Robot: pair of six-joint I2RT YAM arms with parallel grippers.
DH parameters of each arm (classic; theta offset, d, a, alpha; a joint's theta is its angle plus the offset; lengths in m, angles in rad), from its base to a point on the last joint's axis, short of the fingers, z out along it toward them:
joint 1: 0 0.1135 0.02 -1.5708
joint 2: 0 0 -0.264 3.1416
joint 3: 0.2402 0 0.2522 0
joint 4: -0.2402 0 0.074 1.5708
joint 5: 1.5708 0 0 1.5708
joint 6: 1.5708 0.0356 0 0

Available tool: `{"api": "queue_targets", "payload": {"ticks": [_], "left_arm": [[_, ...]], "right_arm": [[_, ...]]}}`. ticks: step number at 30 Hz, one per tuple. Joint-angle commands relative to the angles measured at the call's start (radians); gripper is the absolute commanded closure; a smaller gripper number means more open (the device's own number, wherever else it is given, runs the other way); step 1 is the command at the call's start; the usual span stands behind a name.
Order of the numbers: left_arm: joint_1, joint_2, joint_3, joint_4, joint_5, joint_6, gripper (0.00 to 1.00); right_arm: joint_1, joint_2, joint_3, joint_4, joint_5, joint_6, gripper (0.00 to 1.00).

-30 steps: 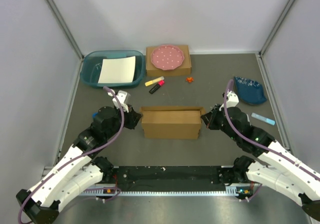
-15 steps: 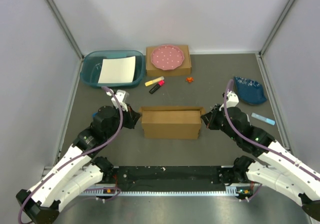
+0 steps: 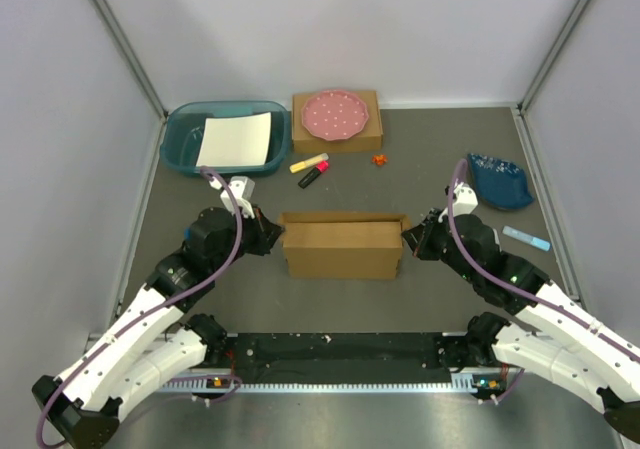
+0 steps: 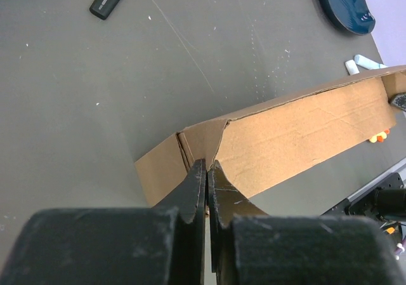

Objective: Fold the paper box

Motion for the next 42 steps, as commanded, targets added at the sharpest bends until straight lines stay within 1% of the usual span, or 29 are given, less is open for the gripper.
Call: {"api": "queue_targets", "payload": {"ticks": [1, 6, 8, 15, 23, 37, 42], "left_arm": [[-0.004, -0.004, 0.0, 0.054, 0.047, -0.045, 1.0], [-0.009, -0.018, -0.055, 0.072, 0.014, -0.027, 1.0], [-0.012, -0.021, -0.068, 0.079, -0.022, -0.013, 1.0], [-0.018, -0.025, -0.098, 0.097, -0.062, 0.022, 1.0], [-0.021, -0.048, -0.069, 0.092, -0.118, 0.148, 1.0], [-0.021, -0.074, -0.066, 0.094, -0.131, 0.241, 1.0], [-0.021, -0.071, -0.04, 0.097, -0.136, 0.264, 1.0]], "right_arm": [[0.022, 0.026, -0.035, -0.142, -0.069, 0.003, 1.0], [0.022, 0.028, -0.035, -0.142, -0.066, 0.003, 1.0], [0.022, 0.028, -0.035, -0.142, -0.068, 0.003, 1.0], [0.022, 0.026, -0.037, -0.142, -0.069, 0.003, 1.0], [0.023, 0.018, -0.04, -0.145, -0.071, -0.002, 1.0], [0.022, 0.021, -0.035, -0.145, -0.074, -0.009, 1.0], [0.022, 0.023, -0.035, -0.145, -0.071, -0.011, 1.0]]}}
